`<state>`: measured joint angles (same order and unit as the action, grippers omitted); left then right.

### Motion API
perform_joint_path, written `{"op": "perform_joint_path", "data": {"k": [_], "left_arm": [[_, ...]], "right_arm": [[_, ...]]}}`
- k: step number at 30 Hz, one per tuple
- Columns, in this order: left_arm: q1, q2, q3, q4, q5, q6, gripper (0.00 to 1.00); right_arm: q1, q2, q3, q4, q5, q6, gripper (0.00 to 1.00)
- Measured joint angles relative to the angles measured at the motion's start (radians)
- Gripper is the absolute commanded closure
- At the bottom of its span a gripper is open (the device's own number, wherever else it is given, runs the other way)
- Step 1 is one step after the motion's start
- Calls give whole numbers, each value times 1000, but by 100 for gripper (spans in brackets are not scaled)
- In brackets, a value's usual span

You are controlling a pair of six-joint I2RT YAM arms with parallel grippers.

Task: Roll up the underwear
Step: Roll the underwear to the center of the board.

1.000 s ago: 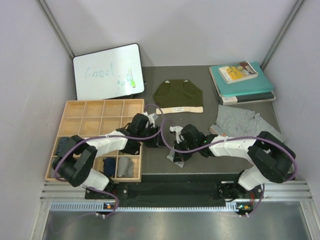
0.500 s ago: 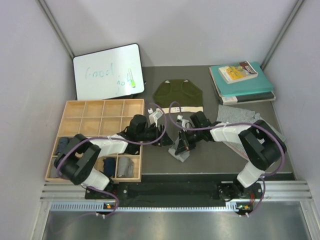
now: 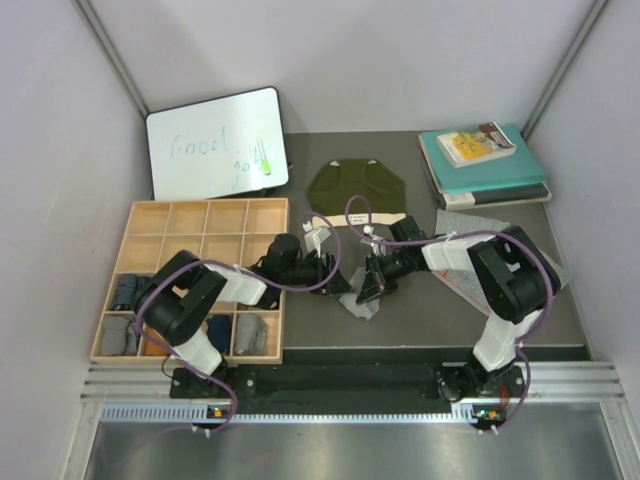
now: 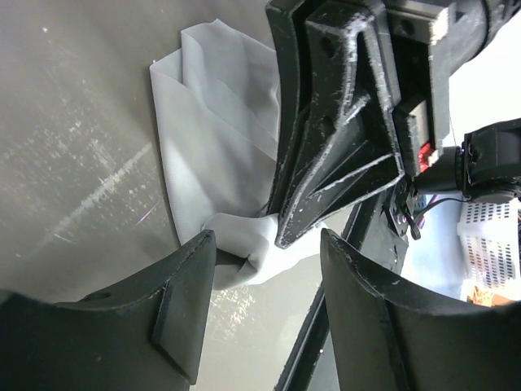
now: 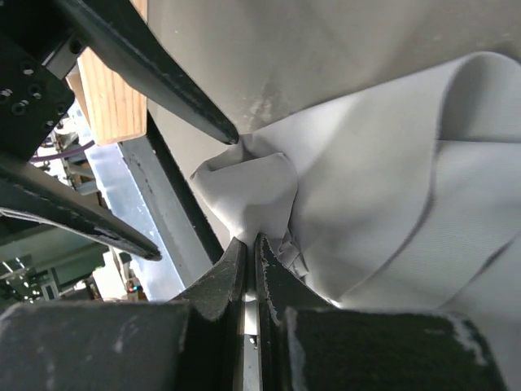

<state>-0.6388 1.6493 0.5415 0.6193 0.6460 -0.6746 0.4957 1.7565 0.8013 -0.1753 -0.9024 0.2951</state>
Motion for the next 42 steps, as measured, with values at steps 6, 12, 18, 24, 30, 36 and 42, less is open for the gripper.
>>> {"op": "perform_joint_path", "data": {"k": [6, 12, 18, 24, 30, 36, 42], "left_arm": [[-5, 30, 0, 37, -1, -3, 42], [-11, 50, -14, 67, -32, -3, 43], [-11, 8, -35, 61, -81, -3, 41], [-10, -98, -71, 32, -138, -2, 41], [-10, -145, -105, 24, -164, -2, 41], [-12, -155, -154, 64, -163, -29, 41], [-31, -154, -194, 158, -139, -73, 41]], "right_arm": [[-12, 24, 0, -3, -10, -7, 100], [-21, 43, 1, -1, -21, -7, 100], [-21, 35, -5, 18, -26, 23, 100], [16, -6, -30, 63, 1, 77, 100], [81, -6, -65, 157, 17, 160, 100], [101, -6, -109, 222, 28, 216, 100], [109, -6, -134, 268, 41, 250, 100]]}}
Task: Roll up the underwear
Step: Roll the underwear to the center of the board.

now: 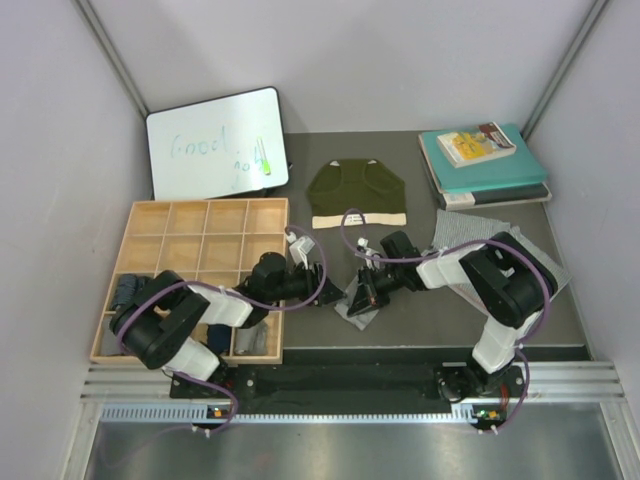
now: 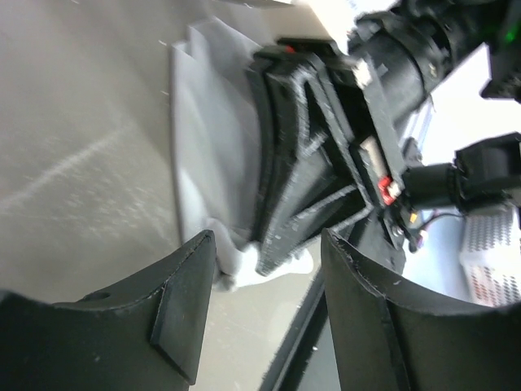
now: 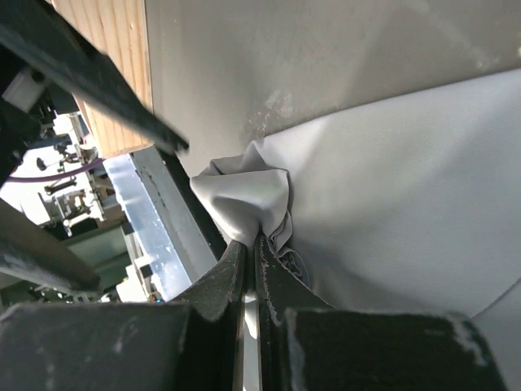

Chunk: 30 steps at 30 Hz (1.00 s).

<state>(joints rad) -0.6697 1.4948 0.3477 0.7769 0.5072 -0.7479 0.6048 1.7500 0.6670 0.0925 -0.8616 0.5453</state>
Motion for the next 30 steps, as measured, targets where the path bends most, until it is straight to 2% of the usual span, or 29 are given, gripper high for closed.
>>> {"op": "perform_joint_path", "data": {"k": [8, 12, 20, 30], "left_arm": [[-40, 11, -40, 111, 26, -40, 41], [-53, 63, -39, 154, 39, -43, 41], [-57, 145, -33, 172, 57, -35, 41], [-58, 147, 33, 123, 57, 35, 40]], "right_arm": [[2, 0, -13, 36, 3, 13, 100], [2, 0, -20, 50, 2, 17, 100], [2, 0, -26, 65, 0, 21, 100], [2, 0, -26, 64, -9, 16, 100]]}}
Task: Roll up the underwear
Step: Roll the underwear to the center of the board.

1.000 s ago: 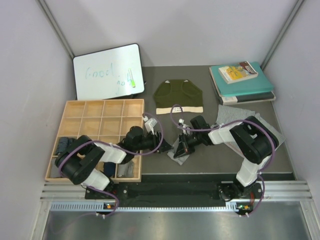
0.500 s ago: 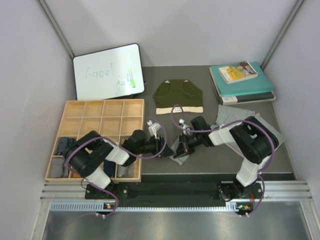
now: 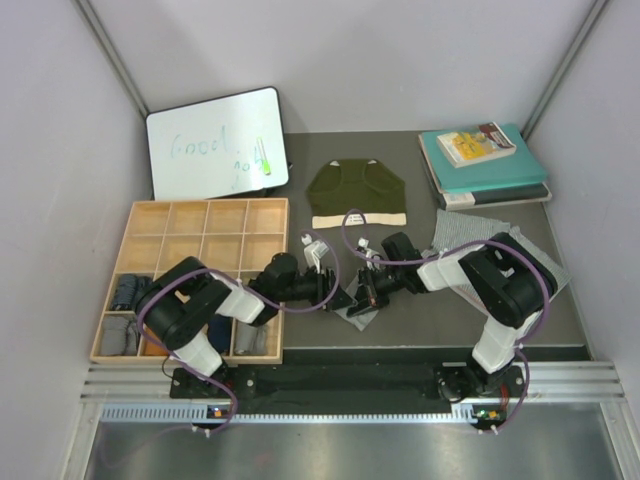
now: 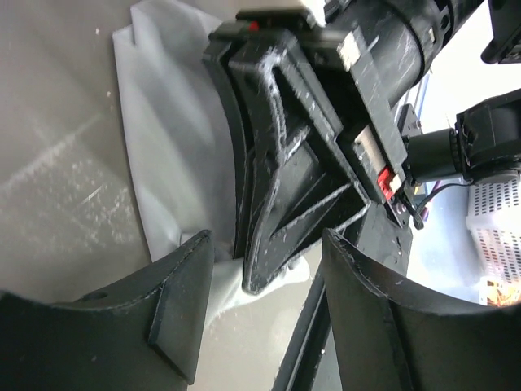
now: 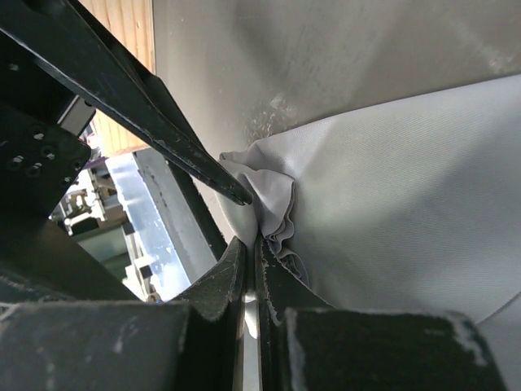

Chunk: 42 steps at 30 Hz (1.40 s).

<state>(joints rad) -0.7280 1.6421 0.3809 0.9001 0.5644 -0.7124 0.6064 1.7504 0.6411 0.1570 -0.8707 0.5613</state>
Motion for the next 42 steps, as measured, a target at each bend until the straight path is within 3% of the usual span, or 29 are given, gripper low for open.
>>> {"op": "perform_joint_path", "data": {"k": [17, 30, 36, 40, 41, 42], "left_arm": [[0, 35, 58, -130, 49, 114, 41], [0, 23, 94, -226, 48, 185, 47], [0, 23, 94, -233, 43, 189, 61], [0, 28, 94, -254, 34, 191, 78], [0, 34, 95, -257, 30, 191, 88], [0, 38, 96, -259, 27, 189, 92]], "right_arm": [[-1, 3, 9, -31, -15, -3, 100], [-80, -30, 19, -85, -23, -41, 100], [-117, -24, 38, -100, -25, -69, 100], [-121, -16, 43, -105, -29, -78, 100], [-121, -14, 43, -105, -30, -80, 100], [-121, -13, 43, -106, -30, -80, 100]]}}
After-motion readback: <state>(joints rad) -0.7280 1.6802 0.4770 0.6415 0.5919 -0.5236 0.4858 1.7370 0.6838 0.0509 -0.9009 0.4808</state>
